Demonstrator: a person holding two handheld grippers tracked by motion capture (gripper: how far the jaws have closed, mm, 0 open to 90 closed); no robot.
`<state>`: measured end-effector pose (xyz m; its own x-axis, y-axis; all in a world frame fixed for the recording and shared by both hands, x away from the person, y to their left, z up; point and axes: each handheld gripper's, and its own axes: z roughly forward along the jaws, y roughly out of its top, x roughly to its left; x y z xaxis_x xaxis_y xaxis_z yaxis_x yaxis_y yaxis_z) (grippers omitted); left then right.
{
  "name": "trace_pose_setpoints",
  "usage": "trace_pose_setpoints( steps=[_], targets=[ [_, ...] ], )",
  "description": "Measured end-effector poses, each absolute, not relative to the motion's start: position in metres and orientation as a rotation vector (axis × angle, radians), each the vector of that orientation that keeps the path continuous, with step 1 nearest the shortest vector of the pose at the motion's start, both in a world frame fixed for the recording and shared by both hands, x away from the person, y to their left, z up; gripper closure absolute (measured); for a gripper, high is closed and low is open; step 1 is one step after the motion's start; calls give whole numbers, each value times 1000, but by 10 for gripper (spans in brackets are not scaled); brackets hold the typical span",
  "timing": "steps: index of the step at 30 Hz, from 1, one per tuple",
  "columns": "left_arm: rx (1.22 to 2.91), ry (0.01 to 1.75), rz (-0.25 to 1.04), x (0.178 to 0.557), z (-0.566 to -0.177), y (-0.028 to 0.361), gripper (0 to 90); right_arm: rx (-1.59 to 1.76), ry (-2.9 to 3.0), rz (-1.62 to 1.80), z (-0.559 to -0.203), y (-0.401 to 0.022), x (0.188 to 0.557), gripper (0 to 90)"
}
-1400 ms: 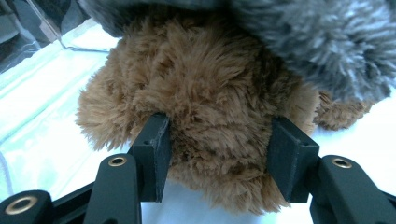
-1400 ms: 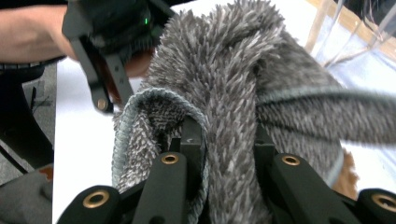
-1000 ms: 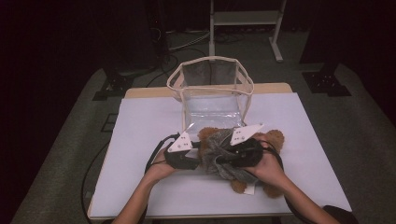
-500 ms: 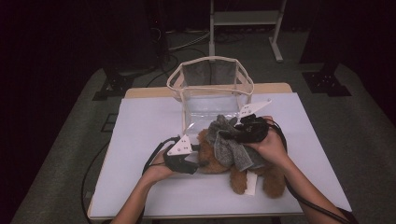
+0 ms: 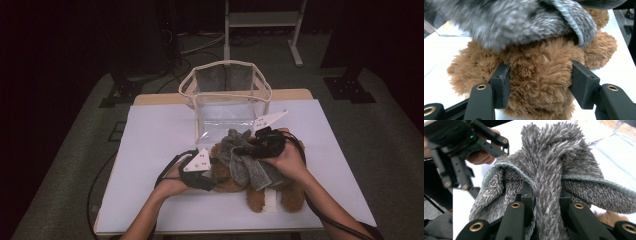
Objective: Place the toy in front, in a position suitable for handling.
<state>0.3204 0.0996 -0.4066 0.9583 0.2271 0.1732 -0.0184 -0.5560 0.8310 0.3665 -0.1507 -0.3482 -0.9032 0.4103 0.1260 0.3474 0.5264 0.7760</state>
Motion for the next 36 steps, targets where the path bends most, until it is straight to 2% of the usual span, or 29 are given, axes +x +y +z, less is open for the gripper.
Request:
trace_pose_setpoints(
  steps=[3,6,7,11,15,23,29,32,36],
  targets=[
    [2138,155,323,322,-405,105,386,654,2708,1313,-351,-139,371,743],
    [2069,214,316,325,-403,108,302,680,2739,1334,-358,-139,371,744],
    [2065,220,310,325,-403,108,300,679,2750,1344,-359,-140,371,745],
    [2113,173,295,321,-407,101,337,668,2746,1344,-352,-150,364,745],
    [2142,129,277,318,-406,99,355,708,2720,1366,-347,-153,373,744],
    [2178,81,224,316,-409,105,370,651,2857,1276,-359,-117,382,746],
    [2185,82,230,316,-409,104,346,653,2856,1249,-350,-141,376,747],
    [2178,86,220,317,-409,105,340,723,2793,1334,-342,-179,373,747],
    [2181,93,221,318,-405,104,330,753,2736,1435,-335,-204,370,747]
  ],
)
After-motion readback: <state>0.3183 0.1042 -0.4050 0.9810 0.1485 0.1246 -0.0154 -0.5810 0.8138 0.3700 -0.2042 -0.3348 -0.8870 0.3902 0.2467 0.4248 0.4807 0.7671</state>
